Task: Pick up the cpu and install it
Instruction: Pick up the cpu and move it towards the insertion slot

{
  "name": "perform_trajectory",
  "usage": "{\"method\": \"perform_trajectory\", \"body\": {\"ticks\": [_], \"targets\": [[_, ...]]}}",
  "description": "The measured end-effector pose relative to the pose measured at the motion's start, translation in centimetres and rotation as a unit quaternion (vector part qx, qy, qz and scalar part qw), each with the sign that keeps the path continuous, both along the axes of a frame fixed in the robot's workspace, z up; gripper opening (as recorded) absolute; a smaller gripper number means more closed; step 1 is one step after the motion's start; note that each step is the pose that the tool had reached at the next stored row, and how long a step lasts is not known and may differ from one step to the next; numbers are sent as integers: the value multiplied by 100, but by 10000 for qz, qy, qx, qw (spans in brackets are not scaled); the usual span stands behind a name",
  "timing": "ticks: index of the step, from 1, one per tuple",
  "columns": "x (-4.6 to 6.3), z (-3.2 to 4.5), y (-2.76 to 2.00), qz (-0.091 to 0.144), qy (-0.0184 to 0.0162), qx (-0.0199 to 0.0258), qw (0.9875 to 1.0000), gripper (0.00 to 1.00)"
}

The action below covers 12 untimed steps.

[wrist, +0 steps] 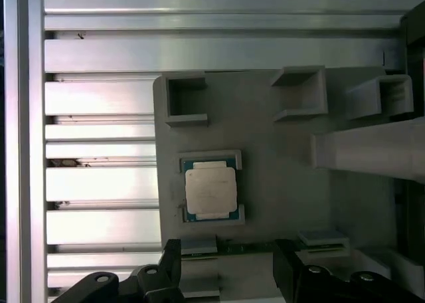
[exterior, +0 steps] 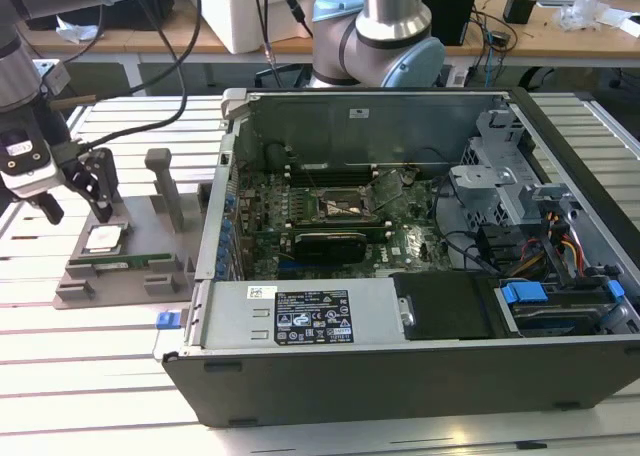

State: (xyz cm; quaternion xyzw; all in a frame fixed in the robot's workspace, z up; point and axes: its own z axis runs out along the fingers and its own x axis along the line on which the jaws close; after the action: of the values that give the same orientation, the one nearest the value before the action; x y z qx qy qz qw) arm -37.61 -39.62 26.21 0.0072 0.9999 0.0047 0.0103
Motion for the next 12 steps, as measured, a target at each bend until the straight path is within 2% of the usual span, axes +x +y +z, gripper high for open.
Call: {"method": "perform_trajectory", "body": {"ticks": [12], "targets": [[3, -119, 0, 0, 0, 0, 10000, 66]]}}
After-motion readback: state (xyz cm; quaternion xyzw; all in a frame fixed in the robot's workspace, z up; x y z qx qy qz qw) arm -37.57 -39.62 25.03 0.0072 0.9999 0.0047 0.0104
